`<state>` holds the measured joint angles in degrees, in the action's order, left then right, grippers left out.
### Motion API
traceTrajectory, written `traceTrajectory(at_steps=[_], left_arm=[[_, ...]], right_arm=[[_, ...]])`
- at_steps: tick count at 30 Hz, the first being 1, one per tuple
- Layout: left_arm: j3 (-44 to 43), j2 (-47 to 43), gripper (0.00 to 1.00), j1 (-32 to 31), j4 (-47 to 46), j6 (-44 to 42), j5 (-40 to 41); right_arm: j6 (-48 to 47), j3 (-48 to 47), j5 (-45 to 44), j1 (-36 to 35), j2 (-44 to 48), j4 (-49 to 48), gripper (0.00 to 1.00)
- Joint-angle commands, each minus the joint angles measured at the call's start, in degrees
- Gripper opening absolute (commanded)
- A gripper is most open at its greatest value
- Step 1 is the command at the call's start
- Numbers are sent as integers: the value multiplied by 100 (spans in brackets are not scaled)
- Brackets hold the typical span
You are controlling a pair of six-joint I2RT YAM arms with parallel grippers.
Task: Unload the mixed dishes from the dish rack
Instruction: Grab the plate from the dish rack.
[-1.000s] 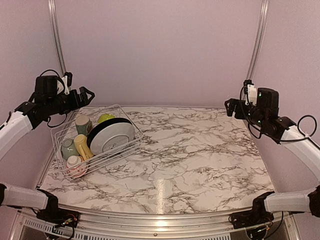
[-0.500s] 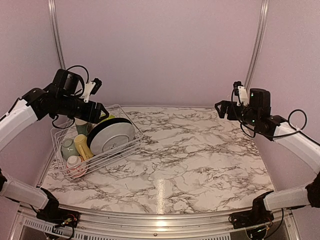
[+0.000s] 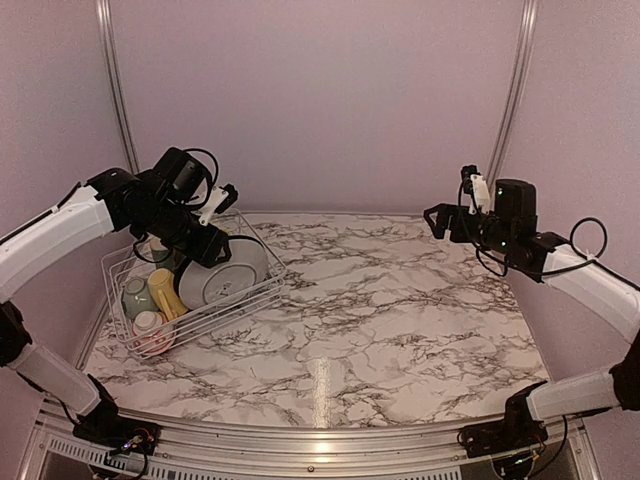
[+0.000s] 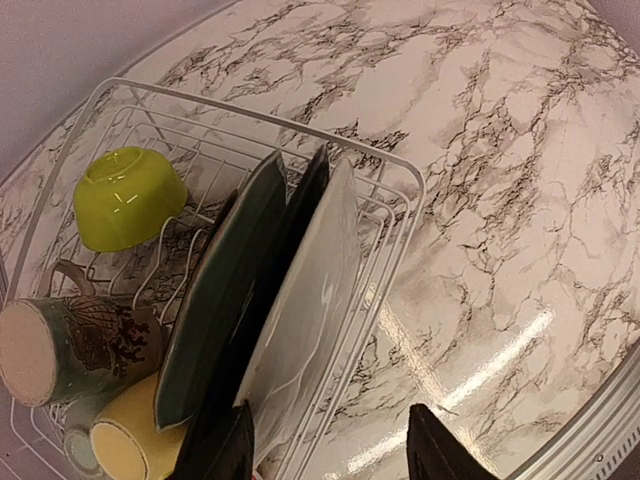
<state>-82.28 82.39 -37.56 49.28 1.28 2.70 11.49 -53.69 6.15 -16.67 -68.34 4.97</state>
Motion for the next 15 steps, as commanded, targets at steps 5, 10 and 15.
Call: traceTrajectory(at_steps=[5,10,15], left_arm=[[-405,239,55,12,330,-84,525],[-421,148,55,20,332,-93,268],[-327,440,51,21,394,-93,-83]], right_arm=[[-38,137,-36,-48,160,-154,99],[-54,122,-47,-48,136,-154,98],[-50,95,-44,-51,141,-181,99]])
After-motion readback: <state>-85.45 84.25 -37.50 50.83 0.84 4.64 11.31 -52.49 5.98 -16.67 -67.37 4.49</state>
